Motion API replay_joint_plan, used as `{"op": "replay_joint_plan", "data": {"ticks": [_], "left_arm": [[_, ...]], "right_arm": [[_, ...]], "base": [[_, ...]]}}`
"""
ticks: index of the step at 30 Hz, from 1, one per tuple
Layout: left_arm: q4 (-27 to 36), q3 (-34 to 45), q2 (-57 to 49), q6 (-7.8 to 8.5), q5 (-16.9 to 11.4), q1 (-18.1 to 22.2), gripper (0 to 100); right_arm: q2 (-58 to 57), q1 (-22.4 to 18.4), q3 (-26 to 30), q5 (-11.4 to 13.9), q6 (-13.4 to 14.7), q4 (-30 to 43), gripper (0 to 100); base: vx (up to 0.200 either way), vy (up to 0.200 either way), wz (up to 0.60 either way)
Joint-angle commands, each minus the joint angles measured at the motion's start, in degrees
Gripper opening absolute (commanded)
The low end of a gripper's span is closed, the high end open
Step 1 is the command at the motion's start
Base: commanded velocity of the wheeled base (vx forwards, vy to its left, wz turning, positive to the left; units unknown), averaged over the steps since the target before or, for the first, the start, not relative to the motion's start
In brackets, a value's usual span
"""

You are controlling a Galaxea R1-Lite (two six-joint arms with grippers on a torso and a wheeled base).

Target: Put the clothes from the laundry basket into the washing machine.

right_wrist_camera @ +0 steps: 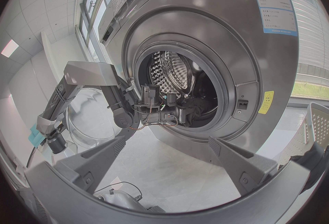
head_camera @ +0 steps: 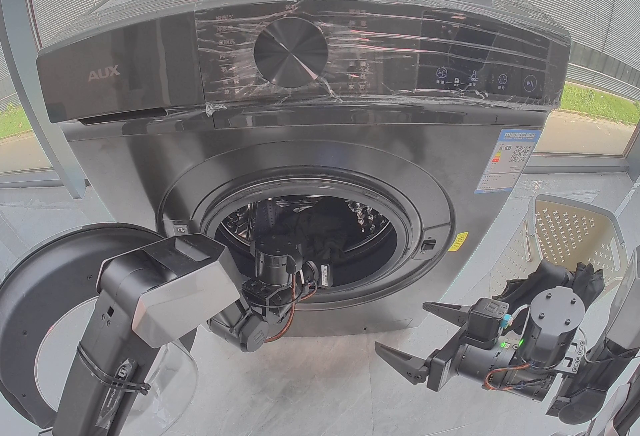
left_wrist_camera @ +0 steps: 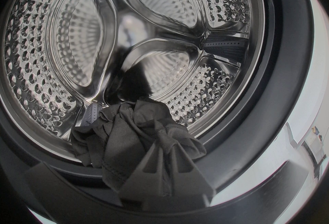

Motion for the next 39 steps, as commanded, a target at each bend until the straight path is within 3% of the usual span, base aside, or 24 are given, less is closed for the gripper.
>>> {"op": "replay_joint_plan", "data": {"ticks": [1,10,24,25,35,39], "left_arm": [[-0.2,-1.0,1.5,0.03,0.1,0.1,0],[-0.4,-16.2,3.6,-0.41,5.6,3.7,0],[-1.0,-18.6,4.9,-0.41,6.5,4.3,0],[-1.2,-18.5,4.9,-0.41,6.4,4.3,100],[-2.3,-10.3,0.8,-0.14,6.3,1.4,100],[-2.7,1.0,-4.7,0.30,5.0,-1.6,100]], "right_arm": [[0.0,0.2,0.1,0.0,0.0,0.0,100],[-0.1,0.2,0.0,0.0,0.0,0.0,100],[0.0,0.2,0.1,0.0,0.1,0.0,100],[0.0,0.2,0.1,0.0,0.0,0.0,100],[-0.3,0.1,0.1,0.0,0.0,0.0,100],[-0.3,0.0,0.3,-0.1,-0.1,-0.1,100]], "base": [[0.000,0.000,0.00],[0.000,0.000,0.00],[0.000,0.000,0.00],[0.000,0.000,0.00],[0.000,0.000,0.00],[0.000,0.000,0.00]]}}
